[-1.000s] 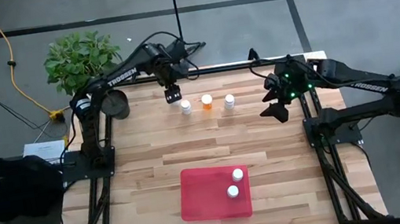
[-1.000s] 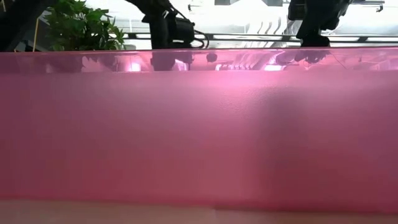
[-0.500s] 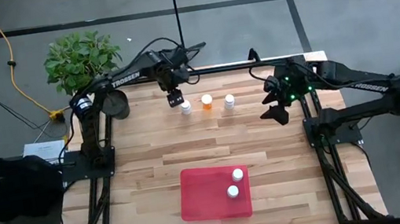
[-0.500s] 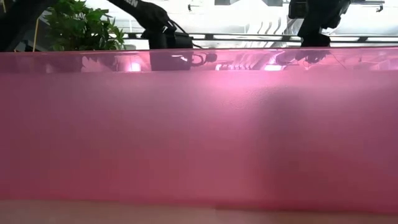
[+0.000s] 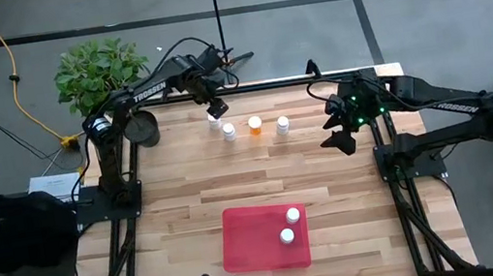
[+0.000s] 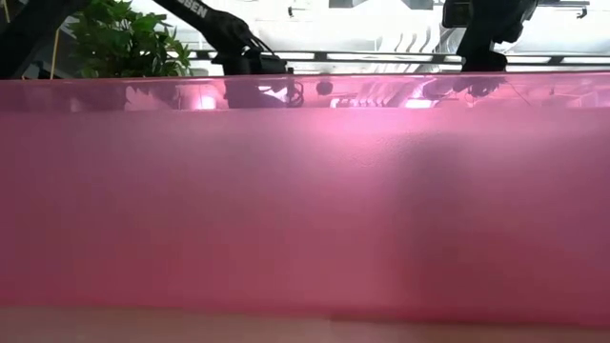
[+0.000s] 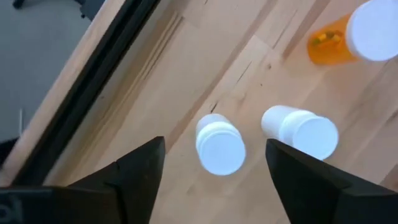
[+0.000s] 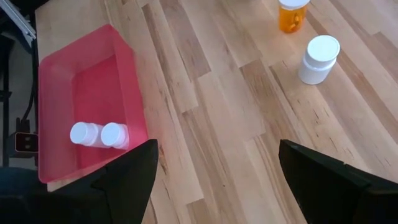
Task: Pick and place pill bottles into a basket
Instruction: Put the white pill bottle into the red bin
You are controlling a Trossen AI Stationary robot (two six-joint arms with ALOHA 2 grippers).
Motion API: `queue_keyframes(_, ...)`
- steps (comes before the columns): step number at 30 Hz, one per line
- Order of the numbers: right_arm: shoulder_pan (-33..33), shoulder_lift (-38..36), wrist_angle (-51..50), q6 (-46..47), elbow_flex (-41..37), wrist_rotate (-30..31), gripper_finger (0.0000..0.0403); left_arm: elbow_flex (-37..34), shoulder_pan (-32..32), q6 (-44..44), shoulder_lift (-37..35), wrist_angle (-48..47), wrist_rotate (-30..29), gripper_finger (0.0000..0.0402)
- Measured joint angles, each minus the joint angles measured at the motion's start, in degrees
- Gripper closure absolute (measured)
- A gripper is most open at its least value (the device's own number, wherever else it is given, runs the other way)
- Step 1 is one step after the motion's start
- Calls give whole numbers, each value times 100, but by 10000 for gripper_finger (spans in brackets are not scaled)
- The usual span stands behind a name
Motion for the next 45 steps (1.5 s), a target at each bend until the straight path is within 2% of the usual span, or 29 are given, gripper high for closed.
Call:
queue_keyframes(6, -1, 0, 0, 0, 0, 115, 80, 4, -5, -585, 63, -132, 130, 61)
queue_keyframes(16, -2, 0, 0, 16, 0, 109, 80, 4, -66, -1032, 372, -300, 86, 64)
queue_keyframes(32, -2, 0, -2, 0, 0, 127, 80, 7, -120, -1051, 618, -377, -74, 64)
queue_keyframes(45, -2, 0, -2, 0, 0, 149, 80, 4, -127, -1062, 739, -221, 114, 64)
